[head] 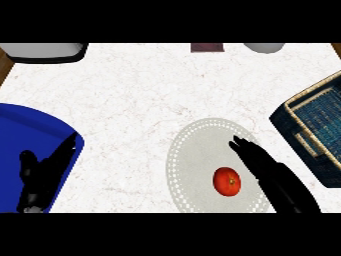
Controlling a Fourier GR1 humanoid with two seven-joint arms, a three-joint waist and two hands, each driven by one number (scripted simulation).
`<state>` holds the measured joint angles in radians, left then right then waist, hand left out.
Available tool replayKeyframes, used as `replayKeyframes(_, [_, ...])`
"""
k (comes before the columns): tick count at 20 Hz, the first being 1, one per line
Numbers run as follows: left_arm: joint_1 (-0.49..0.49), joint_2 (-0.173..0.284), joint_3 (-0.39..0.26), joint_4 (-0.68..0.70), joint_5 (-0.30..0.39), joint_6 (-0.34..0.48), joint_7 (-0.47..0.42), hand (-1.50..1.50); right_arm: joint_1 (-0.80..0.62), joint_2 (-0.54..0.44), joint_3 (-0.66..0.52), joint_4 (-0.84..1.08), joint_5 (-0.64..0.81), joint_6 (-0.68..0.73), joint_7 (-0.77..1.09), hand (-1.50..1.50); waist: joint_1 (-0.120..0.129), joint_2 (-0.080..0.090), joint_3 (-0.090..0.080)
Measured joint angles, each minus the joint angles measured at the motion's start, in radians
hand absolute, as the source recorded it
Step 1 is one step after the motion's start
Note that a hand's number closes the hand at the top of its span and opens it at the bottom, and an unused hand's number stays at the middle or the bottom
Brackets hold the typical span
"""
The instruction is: Pick the tomato from the placemat and place it in the basket
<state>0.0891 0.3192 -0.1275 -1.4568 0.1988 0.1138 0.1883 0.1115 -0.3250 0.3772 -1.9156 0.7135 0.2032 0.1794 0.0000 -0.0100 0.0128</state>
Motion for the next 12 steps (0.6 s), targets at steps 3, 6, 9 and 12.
replayKeyframes(3, [-0.009,-0.002,0.002,0.002,-0.007,-0.001,0.021,0.00,-0.023,0.012,0.010,0.038,0.021,0.010,0.011,-1.50,0.001,0.000,0.002])
replayKeyframes(6, [-0.001,-0.004,0.008,0.003,-0.002,-0.020,-0.005,0.00,-0.034,0.021,0.019,0.097,0.052,0.000,0.008,-1.50,0.002,0.000,0.000])
replayKeyframes(9, [0.000,-0.012,0.009,0.000,-0.011,-0.014,-0.002,0.00,-0.049,0.037,0.030,0.120,0.068,0.013,0.030,-1.50,0.002,0.000,0.001])
replayKeyframes(12, [-0.004,-0.012,0.018,0.004,-0.008,-0.021,0.009,0.00,-0.052,0.047,0.034,0.146,0.078,0.008,0.023,-1.50,0.001,-0.001,0.002])
